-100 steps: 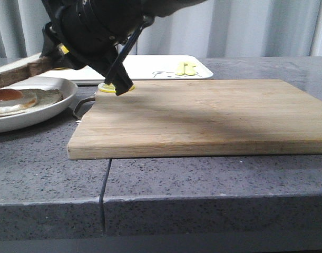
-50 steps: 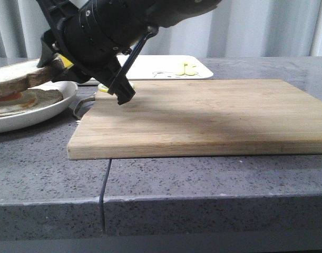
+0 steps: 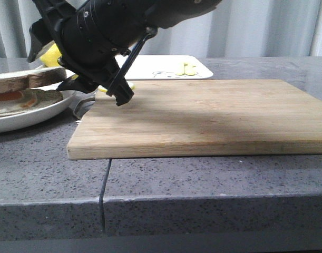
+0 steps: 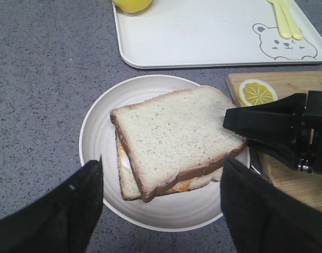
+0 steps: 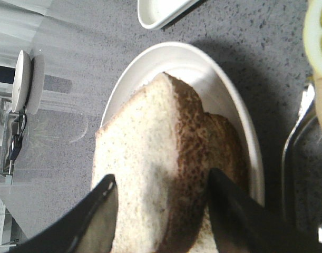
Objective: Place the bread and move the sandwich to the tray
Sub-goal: 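Lower the bread onto the egg toast and open the right gripper, then withdraw the right gripper away from the plate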
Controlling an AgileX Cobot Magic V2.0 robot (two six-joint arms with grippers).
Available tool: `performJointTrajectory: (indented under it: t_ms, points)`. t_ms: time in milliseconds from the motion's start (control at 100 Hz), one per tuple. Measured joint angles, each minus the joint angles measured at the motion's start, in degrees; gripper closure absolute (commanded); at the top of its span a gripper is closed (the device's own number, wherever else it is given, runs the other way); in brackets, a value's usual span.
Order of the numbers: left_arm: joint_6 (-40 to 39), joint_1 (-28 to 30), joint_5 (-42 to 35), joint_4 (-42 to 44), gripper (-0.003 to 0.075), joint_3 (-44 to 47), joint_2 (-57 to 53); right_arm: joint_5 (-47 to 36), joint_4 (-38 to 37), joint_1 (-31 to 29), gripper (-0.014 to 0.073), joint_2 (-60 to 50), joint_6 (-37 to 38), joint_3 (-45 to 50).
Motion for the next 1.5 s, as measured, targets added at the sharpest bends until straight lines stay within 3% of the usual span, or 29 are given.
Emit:
performJointTrajectory:
  t_ms: [430,740,1130,1500]
  points:
    - [0.00,0.00,0.00,0.00,0.0283,0.00,0.00,-0.12,-0.96,-0.12,0.0190,-2.85,-0.44,0.13]
    - [0.00,0.00,0.00,0.00,0.0283,0.00,0.00,-0.19,-8.48,-2.11,0.0190,-5.44,-0.55,0.13]
    - [0.00,0.00,0.00,0.00,0.0283,0.00,0.00,2.81,-29.78,-9.23,0.0190,-16.39,-0.55,0.13]
    - [0.00,0.00,0.00,0.00,0.0283,0.00,0.00,7.70,-51.79,-24.90,0.0190,-35.22,-0.05,8.96]
